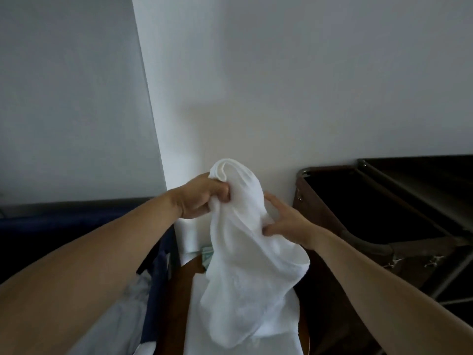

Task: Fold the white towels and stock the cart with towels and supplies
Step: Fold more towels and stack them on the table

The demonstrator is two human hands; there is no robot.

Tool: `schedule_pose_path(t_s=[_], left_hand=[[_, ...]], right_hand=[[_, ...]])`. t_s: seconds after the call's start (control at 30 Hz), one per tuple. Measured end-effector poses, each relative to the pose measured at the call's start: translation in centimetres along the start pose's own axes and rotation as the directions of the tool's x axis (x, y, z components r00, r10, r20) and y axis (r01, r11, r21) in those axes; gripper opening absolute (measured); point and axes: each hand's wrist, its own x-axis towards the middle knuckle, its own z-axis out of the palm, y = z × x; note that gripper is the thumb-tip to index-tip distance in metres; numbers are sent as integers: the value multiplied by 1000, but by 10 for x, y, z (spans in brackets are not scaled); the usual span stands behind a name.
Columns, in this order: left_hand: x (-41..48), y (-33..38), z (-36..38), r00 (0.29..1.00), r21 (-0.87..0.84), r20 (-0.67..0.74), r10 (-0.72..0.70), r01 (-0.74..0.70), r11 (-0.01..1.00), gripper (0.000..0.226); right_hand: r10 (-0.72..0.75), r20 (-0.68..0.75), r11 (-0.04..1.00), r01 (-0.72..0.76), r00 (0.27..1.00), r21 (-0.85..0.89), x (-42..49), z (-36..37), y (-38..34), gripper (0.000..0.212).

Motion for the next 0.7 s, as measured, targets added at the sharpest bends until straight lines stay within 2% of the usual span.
schedule_pose_path(t_s=[0.1,0.17,0.3,0.37,0.47,0.57,0.63,0.7], left_hand=[[-5,14,-9,994,-2,111,-5,5,1000,47],[-8,14,-18,994,-1,106,-23,23,1000,48],[-17,-2,-32,996,36,-53,-74,76,996,58],[-20,-13,-38,982,-20,-164,-93,91,996,63],[-21,-20,-41,965,-81,-233,-121,105,991,64],[-20,-27,-41,969,-64,-194,-154,144,987,67],[-17,-33,-41,967,54,-164,-196,207,977,69],[-18,-37,-38,958,320,-89,-272,286,903,57]], right_hand=[[-20,173,981,-14,985,195,-4,-6,-5,72],[-4,249,988,-34,969,149,-8,-6,-8,51],[63,229,998,-64,971,-2,-8,-6,7,35],[114,227,993,-107,967,-42,-8,-8,20,28],[175,119,975,-155,977,-161,-8,-10,38,15],[175,13,971,-171,984,-170,-9,-14,41,9],[131,-85,983,-141,988,-121,-9,-17,32,11],[60,-172,994,-75,983,-79,-9,-19,13,12]])
